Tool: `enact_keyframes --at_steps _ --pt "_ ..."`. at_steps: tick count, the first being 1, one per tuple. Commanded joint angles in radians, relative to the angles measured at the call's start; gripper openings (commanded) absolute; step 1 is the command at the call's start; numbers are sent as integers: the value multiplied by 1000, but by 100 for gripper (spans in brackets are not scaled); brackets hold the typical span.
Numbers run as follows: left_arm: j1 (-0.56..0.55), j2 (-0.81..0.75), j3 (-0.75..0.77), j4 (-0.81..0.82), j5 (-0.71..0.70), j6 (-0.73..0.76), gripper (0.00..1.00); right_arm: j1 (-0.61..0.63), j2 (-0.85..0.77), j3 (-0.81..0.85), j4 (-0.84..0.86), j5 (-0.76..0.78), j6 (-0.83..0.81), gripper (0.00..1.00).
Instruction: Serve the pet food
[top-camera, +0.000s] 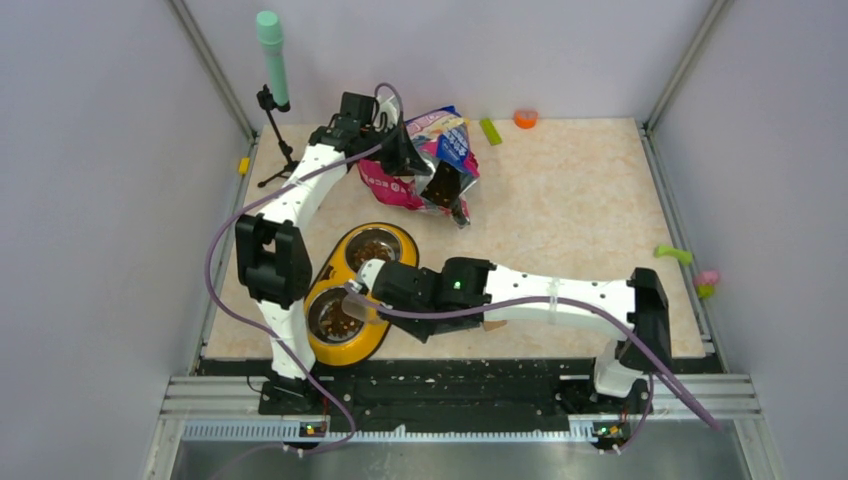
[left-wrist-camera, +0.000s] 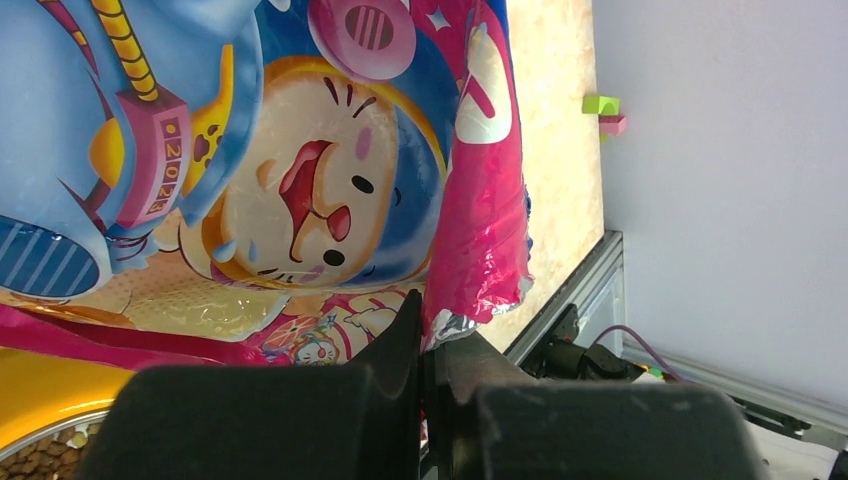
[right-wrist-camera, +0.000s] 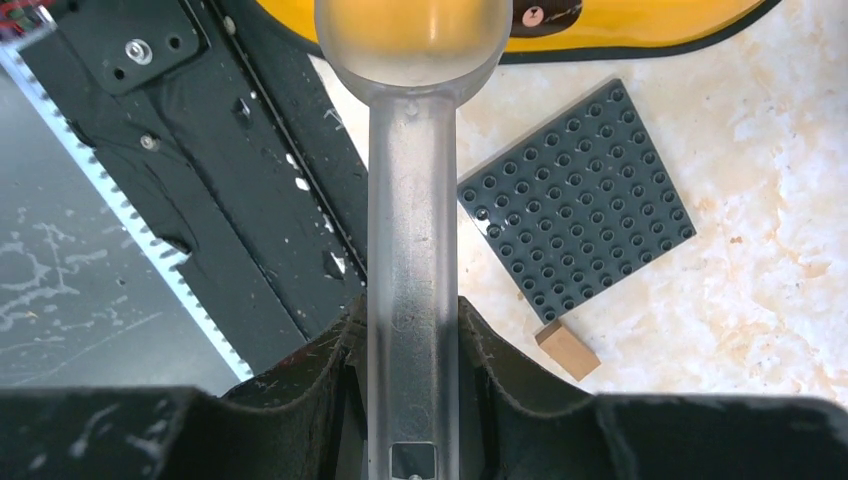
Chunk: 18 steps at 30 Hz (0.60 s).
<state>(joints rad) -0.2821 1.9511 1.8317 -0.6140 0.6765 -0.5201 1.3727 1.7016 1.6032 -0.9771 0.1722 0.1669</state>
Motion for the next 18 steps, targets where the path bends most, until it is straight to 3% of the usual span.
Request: enact_keyframes --at_steps 1,6,12,18 --pt "26 -52 -10 88 -10 -33 0 10 -116 -38 89 34 48 0" --pt "26 -37 39 73 -28 -28 0 -44 -247 -159 138 90 128 0" --pt "26 -15 89 36 -33 -15 0 -145 -515 -342 179 212 240 0" --pt "26 -15 101 22 -47 -13 0 -320 -698 -416 36 414 420 0"
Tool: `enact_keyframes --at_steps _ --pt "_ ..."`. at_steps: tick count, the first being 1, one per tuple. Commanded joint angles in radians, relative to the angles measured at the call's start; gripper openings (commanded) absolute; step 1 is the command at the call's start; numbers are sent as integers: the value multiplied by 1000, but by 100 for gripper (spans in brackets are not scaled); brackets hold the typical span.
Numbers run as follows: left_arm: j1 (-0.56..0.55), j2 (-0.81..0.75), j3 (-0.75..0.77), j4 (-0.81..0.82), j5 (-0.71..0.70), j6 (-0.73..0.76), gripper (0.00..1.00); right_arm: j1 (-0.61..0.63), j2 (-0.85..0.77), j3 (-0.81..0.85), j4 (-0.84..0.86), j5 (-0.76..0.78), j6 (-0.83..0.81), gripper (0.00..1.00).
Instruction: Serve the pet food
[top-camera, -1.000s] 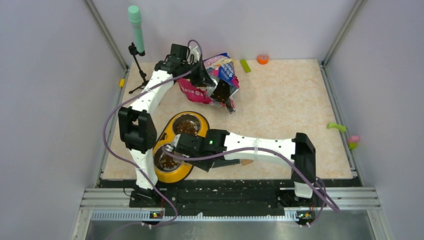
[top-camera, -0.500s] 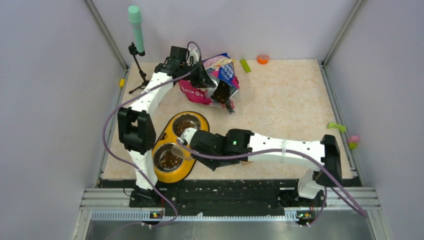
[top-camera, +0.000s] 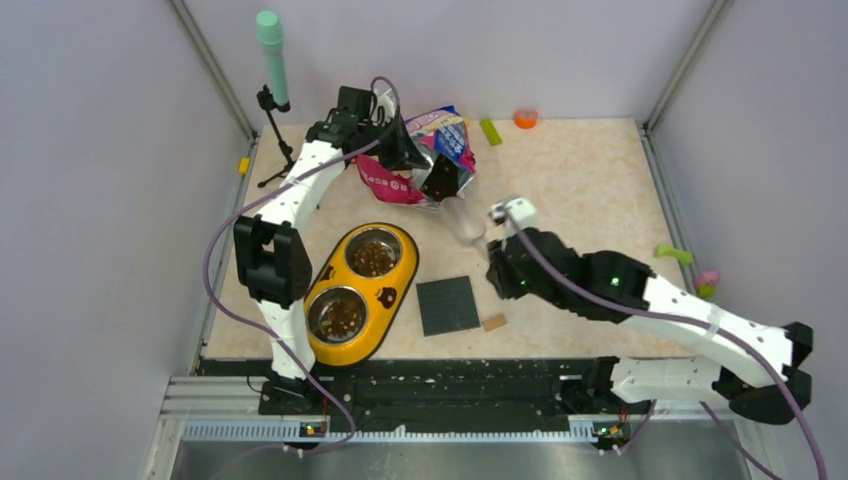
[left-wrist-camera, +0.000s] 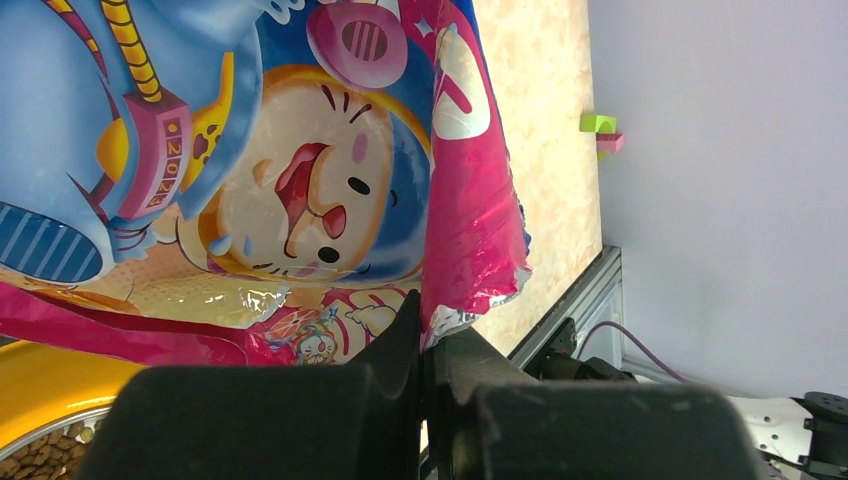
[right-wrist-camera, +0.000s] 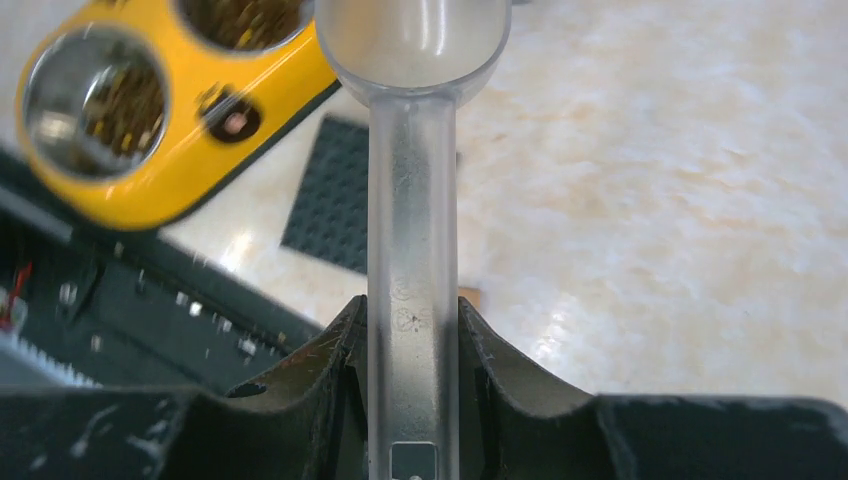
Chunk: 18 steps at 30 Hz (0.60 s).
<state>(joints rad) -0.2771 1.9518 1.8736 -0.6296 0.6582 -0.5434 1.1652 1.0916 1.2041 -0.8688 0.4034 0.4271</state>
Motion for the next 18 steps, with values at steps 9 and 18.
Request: enact_keyframes --at_steps 9,18 --pt "21 -35 58 -2 -41 31 0 -646 -76 -130 57 67 183 0" --pt "18 -96 -48 -14 -41 64 0 -969 41 -318 413 -73 134 0"
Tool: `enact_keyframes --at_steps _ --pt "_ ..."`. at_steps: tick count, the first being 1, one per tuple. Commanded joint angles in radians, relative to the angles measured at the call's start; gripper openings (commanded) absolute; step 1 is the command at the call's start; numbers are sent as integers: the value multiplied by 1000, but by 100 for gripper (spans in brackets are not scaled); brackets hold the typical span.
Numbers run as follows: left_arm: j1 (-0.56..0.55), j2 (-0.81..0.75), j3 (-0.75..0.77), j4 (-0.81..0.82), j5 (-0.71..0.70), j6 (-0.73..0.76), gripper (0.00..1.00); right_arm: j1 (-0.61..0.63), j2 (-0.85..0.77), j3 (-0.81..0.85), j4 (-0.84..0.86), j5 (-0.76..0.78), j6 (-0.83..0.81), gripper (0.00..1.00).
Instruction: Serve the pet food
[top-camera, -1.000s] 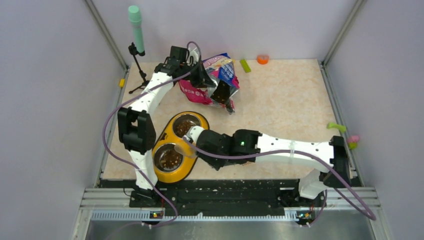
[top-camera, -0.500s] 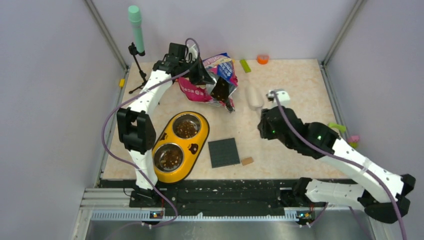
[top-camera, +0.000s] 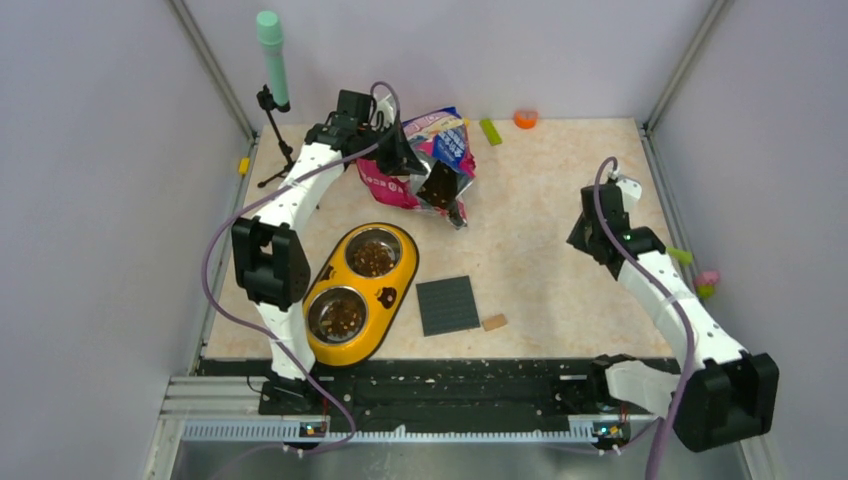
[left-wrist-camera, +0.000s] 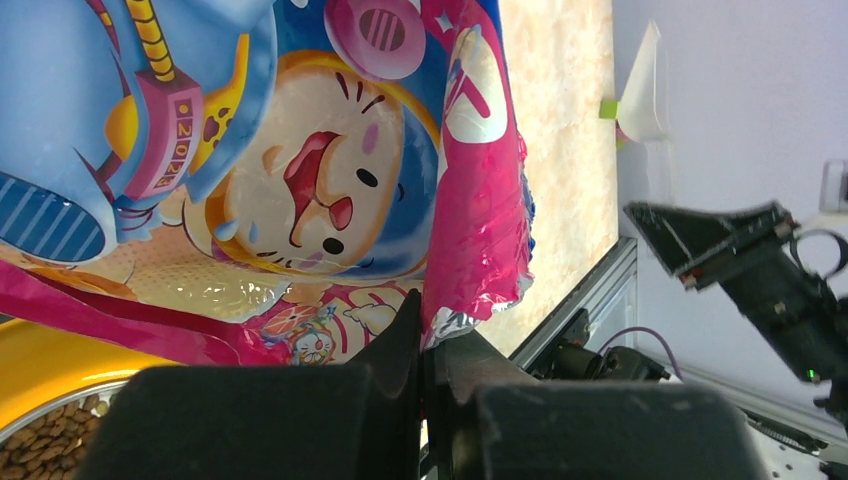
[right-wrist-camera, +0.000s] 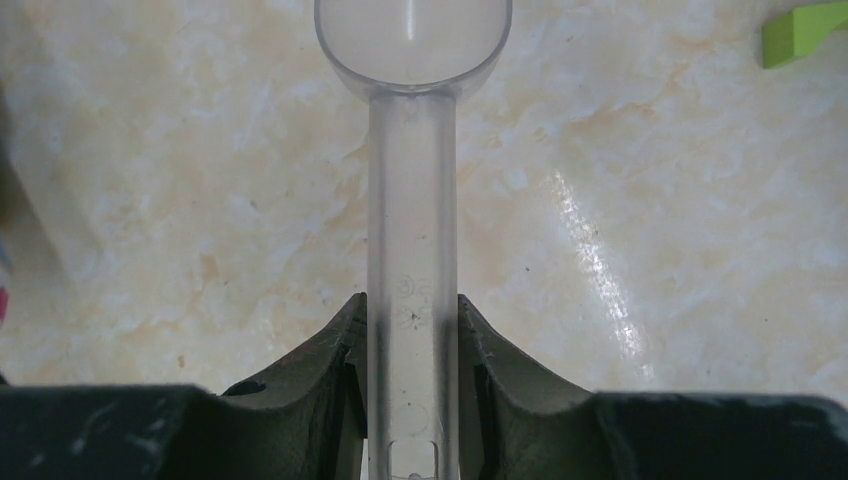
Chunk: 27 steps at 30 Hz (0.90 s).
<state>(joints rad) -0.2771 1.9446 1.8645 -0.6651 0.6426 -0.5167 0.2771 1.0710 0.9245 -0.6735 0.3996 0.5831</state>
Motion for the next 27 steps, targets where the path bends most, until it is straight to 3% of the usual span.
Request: enact_keyframes --at_steps 1,17,18,20,22,24,27 --pt "17 -97 -49 17 -27 45 0 -92 79 -47 242 -68 -28 0" --pt "15 -99 -80 -57 -39 119 0 -126 356 -93 429 -72 -70 2" --pt "14 -98 -78 -59 -39 119 0 -127 367 -89 424 -70 -70 16" --pt "13 -97 -70 -61 -39 124 0 -126 369 -86 423 -69 -75 58" --pt "13 -93 -58 -67 -33 132 0 -127 358 -75 413 -69 -84 85" --pt "13 -93 -46 -71 -29 138 0 -126 338 -48 395 -82 -101 93" --pt "12 -97 -39 -74 -22 147 0 -119 285 16 369 -142 -116 95"
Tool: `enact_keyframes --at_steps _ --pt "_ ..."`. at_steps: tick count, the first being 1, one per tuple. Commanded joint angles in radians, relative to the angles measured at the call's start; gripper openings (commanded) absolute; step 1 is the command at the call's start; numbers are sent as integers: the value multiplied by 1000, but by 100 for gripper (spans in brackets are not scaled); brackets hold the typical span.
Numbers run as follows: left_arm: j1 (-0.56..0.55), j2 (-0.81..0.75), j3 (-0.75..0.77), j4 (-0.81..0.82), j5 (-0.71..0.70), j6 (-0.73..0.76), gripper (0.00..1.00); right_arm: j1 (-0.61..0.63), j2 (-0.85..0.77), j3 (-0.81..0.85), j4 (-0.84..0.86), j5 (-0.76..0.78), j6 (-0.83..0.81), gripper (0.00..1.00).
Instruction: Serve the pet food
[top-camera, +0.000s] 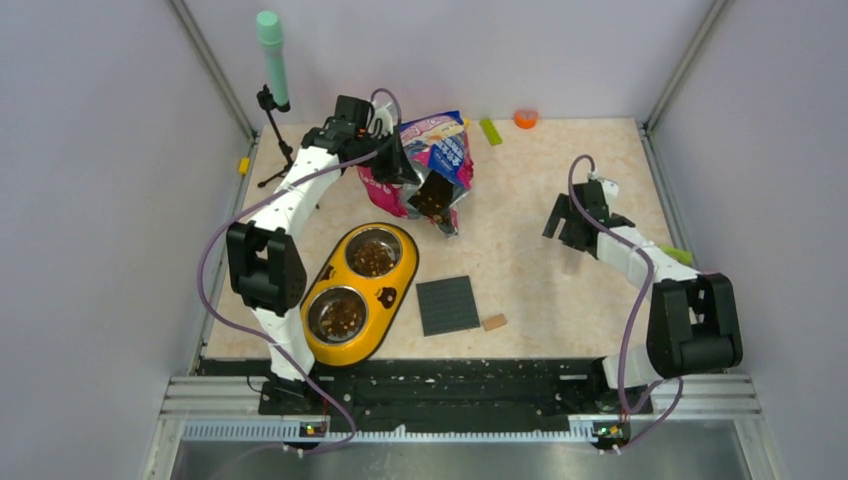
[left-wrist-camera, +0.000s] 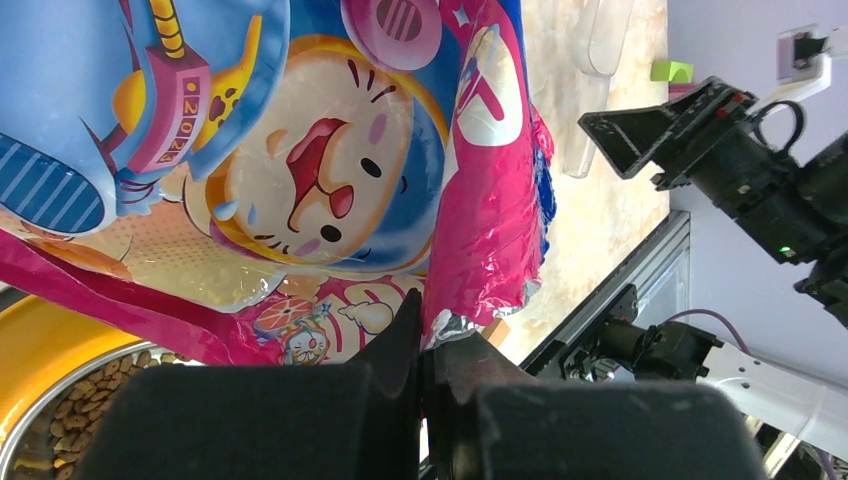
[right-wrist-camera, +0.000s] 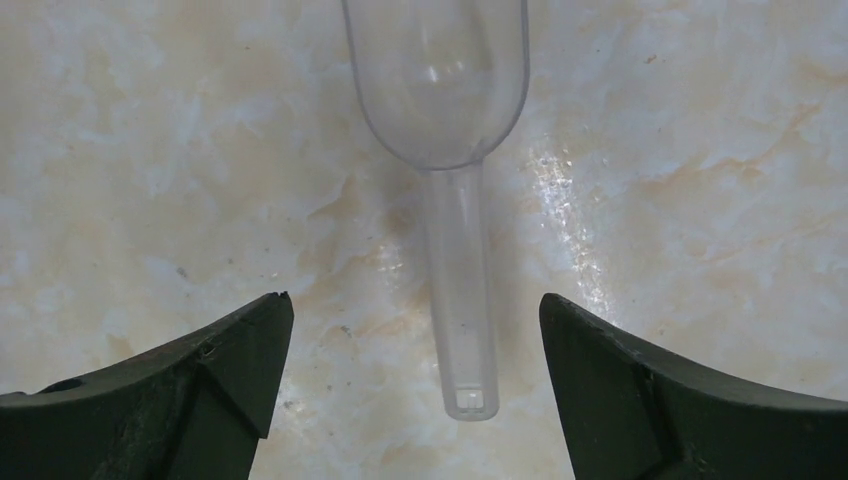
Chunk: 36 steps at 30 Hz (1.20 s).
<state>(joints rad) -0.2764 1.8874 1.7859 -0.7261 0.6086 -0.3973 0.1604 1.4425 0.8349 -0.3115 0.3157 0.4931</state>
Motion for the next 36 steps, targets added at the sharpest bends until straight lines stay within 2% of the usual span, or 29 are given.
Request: enact_keyframes --at_steps 1,6,10,13,14,17,18,19,21,24,27,29,33,36 --pt "11 -43 38 -12 21 33 0 4 -102 130 8 -94 -22 95" --pt "3 -70 11 -13 82 90 0 86 -63 282 12 -322 68 96" --pt "-17 -67 3 -80 78 165 1 100 29 314 105 -542 287 96" --pt "-35 -70 20 -134 55 190 22 105 101 305 238 -676 439 94" --pt "-43 -76 29 -151 28 197 32 110 126 307 272 -706 476 94" --pt "-51 -116 38 -192 -55 206 57 127 194 337 303 -779 513 94" --pt "-51 -135 35 -208 -83 207 70 129 211 345 317 -800 518 93" --pt "-50 -155 29 -220 -114 206 72 128 225 342 336 -816 524 93" --pt "-50 -202 1 -235 -157 192 84 129 238 340 337 -814 517 91" --pt "-48 -291 -81 -212 -212 107 81 119 262 341 359 -835 508 83" --pt "-43 -374 -200 -142 -296 -77 74 108 280 340 386 -859 509 76" --pt "-40 -433 -316 -33 -276 -202 74 99 292 334 416 -884 525 70" --pt "-40 -540 -616 276 -221 -491 82 82 335 329 479 -939 566 64" --pt "-40 -588 -749 423 -240 -622 84 83 353 324 511 -962 587 57"
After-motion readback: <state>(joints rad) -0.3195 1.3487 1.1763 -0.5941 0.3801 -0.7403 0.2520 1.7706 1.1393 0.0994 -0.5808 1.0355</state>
